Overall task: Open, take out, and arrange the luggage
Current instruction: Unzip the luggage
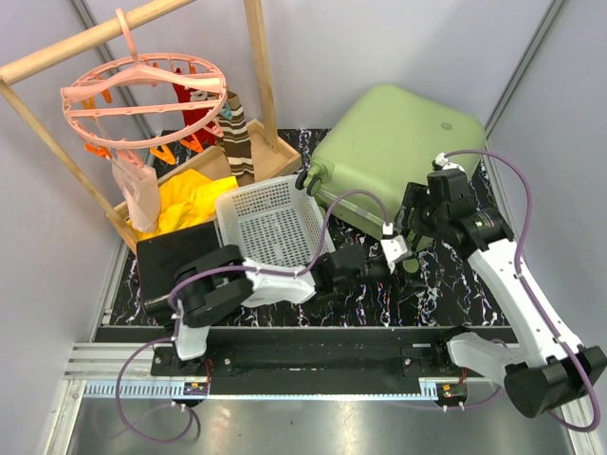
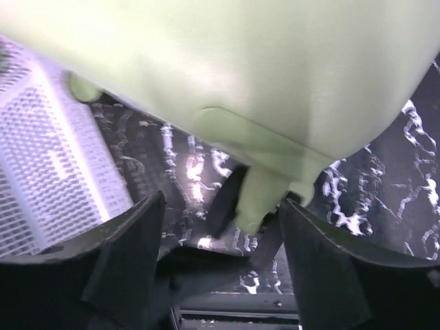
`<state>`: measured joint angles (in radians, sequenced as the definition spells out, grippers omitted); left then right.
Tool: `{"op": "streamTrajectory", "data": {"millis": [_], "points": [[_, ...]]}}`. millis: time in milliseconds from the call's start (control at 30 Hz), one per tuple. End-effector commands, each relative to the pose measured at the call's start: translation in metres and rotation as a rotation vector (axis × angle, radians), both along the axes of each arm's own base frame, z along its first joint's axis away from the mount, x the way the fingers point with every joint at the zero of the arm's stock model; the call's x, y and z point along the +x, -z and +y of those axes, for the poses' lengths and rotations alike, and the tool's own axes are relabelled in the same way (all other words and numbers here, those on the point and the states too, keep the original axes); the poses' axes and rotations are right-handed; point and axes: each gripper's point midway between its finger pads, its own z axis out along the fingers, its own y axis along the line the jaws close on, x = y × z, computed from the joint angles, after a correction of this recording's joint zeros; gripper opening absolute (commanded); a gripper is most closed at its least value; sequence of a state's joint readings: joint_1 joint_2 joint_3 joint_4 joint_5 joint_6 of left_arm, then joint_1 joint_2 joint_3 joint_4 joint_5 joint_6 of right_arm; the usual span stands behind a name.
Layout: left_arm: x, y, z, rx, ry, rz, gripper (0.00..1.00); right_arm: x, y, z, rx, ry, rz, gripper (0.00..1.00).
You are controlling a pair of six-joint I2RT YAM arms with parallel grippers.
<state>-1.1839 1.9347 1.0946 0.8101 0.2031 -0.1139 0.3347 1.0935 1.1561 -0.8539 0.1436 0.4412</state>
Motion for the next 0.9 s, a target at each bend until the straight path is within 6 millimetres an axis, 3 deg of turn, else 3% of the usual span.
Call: {"op": "streamTrajectory", "data": {"millis": [0,100,200,233,300,333,367,433,467,533,633,800,867], "points": [[-0.004,-0.075,0.021,-0.134,-0.009,-0.138,0.89,-0.004,-0.057,0.009,0.063,-0.055,-0.152,0.80],[-0.001,-0.073,0.040,-0.112,-0.051,-0.133,0.94,-0.008,-0.071,-0.001,0.028,-0.038,-0.185,0.87],[0.016,-0.073,0.066,-0.088,-0.178,-0.102,0.99,-0.005,-0.076,-0.015,-0.029,0.003,-0.210,0.95],[0.038,-0.071,0.080,-0.077,-0.288,-0.066,0.99,-0.003,-0.076,-0.020,-0.038,0.016,-0.211,0.96],[0.061,-0.072,0.104,-0.040,-0.412,-0.010,0.99,0.002,-0.076,-0.023,-0.048,0.021,-0.208,0.97],[0.087,-0.076,0.123,-0.046,-0.535,0.038,0.99,0.003,-0.075,-0.021,-0.036,0.010,-0.202,0.97],[0.097,-0.066,0.137,0.013,-0.597,0.072,0.99,0.004,-0.075,-0.021,-0.026,0.009,-0.201,0.97],[0.123,-0.074,0.167,0.015,-0.717,0.118,0.99,0.005,-0.070,-0.013,0.004,-0.018,-0.188,0.97],[0.129,-0.065,0.179,0.053,-0.756,0.144,0.99,0.004,-0.067,-0.011,0.017,-0.020,-0.179,0.96],[0.147,-0.055,0.202,0.045,-0.815,0.209,0.99,0.003,-0.049,-0.012,0.014,-0.013,-0.143,0.94],[0.168,-0.045,0.224,0.016,-0.853,0.281,0.99,-0.002,-0.023,-0.011,0.017,-0.007,-0.084,0.94],[0.197,-0.041,0.228,0.010,-0.860,0.293,0.99,-0.005,-0.004,0.006,0.098,-0.039,-0.037,0.93],[0.205,-0.029,0.226,0.040,-0.860,0.303,0.99,-0.005,0.001,0.009,0.117,-0.037,-0.023,0.91]]}}
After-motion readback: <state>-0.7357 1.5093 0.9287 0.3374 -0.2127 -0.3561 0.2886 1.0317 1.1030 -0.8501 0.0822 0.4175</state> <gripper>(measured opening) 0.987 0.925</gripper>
